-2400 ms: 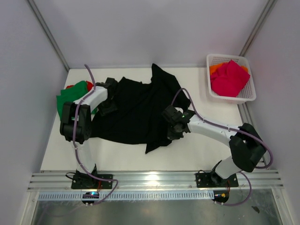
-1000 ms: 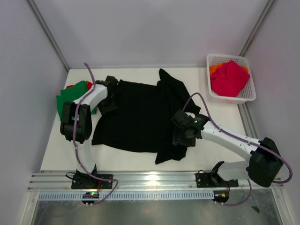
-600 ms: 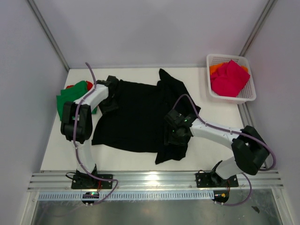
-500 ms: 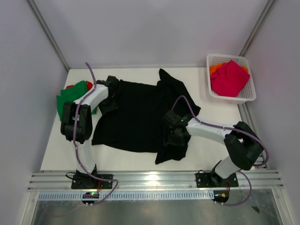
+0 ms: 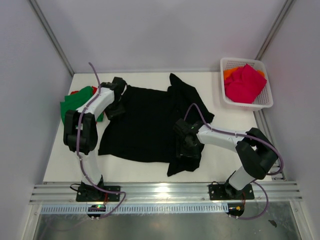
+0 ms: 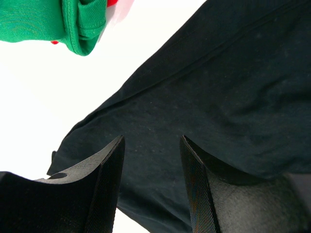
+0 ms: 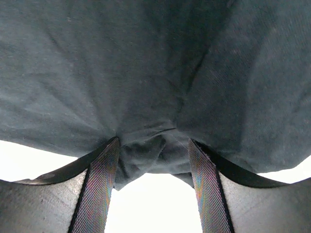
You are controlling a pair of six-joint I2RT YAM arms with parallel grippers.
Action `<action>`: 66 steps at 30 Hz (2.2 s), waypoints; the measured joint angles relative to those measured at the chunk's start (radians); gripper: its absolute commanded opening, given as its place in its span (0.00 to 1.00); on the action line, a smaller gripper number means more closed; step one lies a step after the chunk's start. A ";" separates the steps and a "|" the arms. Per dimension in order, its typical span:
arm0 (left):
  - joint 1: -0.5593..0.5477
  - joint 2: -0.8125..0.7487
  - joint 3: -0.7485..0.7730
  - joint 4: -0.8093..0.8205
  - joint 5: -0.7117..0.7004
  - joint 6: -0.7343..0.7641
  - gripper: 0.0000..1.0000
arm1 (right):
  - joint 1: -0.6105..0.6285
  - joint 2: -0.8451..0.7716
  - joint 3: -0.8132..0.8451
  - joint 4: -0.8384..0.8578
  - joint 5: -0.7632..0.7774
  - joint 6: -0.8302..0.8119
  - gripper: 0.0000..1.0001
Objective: Fold and stack the t-shirts
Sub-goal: Flatten out the tshirt
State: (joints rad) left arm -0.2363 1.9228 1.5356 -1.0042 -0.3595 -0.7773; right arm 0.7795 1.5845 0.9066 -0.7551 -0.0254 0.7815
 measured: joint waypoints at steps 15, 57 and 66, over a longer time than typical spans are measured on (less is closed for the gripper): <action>0.000 -0.003 0.003 -0.004 0.001 0.012 0.51 | 0.000 -0.090 -0.099 -0.091 0.005 0.028 0.63; 0.000 -0.017 0.000 0.004 0.039 0.020 0.52 | -0.107 -0.175 0.339 -0.134 0.378 -0.012 0.64; -0.011 -0.019 -0.042 0.020 0.066 -0.007 0.51 | -0.264 0.066 0.391 -0.076 0.367 -0.108 0.64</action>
State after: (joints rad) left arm -0.2478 1.9038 1.4937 -0.9840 -0.2932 -0.7841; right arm 0.5152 1.6501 1.2980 -0.8310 0.3416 0.6735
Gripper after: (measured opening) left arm 0.515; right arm 0.637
